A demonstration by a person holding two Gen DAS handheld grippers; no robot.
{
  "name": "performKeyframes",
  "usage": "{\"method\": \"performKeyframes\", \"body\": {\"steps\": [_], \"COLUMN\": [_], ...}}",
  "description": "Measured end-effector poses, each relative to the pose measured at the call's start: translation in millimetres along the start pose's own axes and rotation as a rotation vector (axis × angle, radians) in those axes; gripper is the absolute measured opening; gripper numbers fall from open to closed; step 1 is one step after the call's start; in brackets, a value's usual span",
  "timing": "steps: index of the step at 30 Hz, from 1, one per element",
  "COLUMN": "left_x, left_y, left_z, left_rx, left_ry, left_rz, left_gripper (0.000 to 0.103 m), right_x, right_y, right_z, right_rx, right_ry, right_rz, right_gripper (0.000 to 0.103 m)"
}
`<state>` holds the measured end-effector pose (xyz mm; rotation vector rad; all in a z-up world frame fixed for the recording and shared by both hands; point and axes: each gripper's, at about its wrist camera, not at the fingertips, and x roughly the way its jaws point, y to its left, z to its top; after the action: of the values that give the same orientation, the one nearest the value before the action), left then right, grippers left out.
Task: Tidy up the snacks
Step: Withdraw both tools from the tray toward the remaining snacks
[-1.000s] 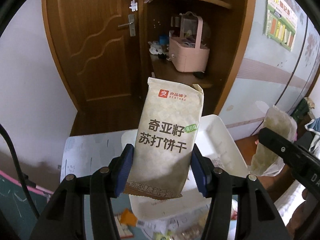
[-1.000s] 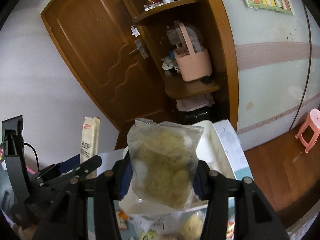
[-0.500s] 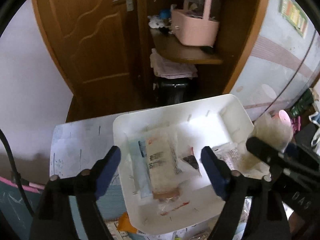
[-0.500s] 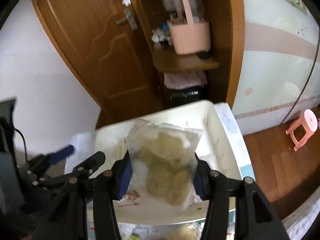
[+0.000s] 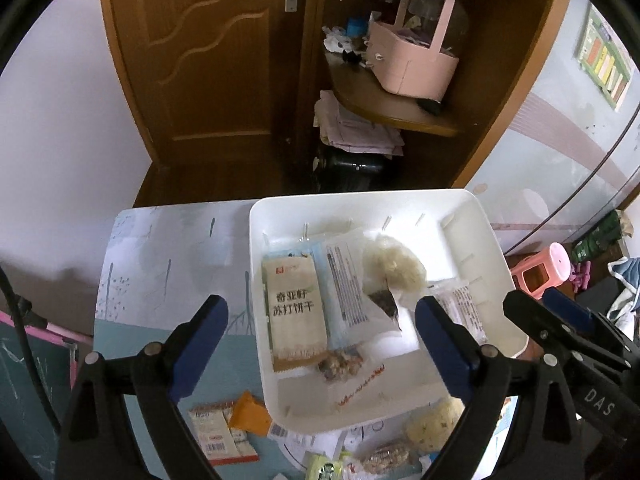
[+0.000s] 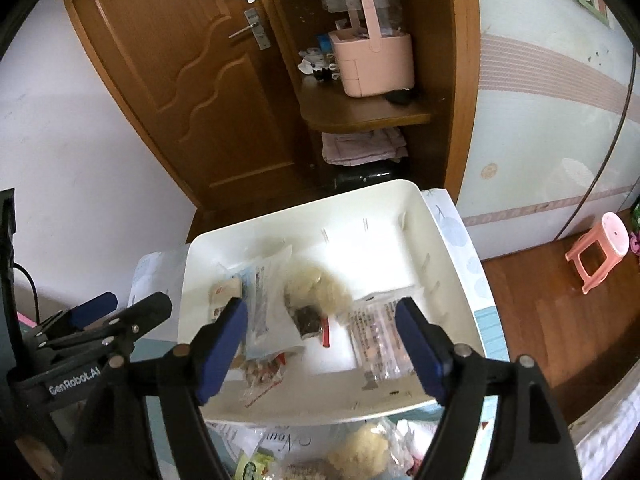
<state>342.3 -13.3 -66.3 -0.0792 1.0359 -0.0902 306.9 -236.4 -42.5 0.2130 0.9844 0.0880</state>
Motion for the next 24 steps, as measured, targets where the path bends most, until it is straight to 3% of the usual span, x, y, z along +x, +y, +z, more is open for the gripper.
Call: {"method": "performKeyframes", "body": {"steps": [12, 24], "left_x": [-46, -115], "left_y": [-13, -7], "left_z": [-46, -104], "left_rx": [0.01, -0.032], "left_ry": [-0.014, -0.092], "left_rz": [-0.02, -0.027], "left_gripper": [0.094, 0.094], "right_x": [-43, -102], "right_y": [-2, -6], "right_z": [-27, -75], "right_rx": [-0.019, -0.058], "right_ry": [-0.021, -0.052], "right_rz": [0.016, 0.032], "right_gripper": [0.077, 0.077]}}
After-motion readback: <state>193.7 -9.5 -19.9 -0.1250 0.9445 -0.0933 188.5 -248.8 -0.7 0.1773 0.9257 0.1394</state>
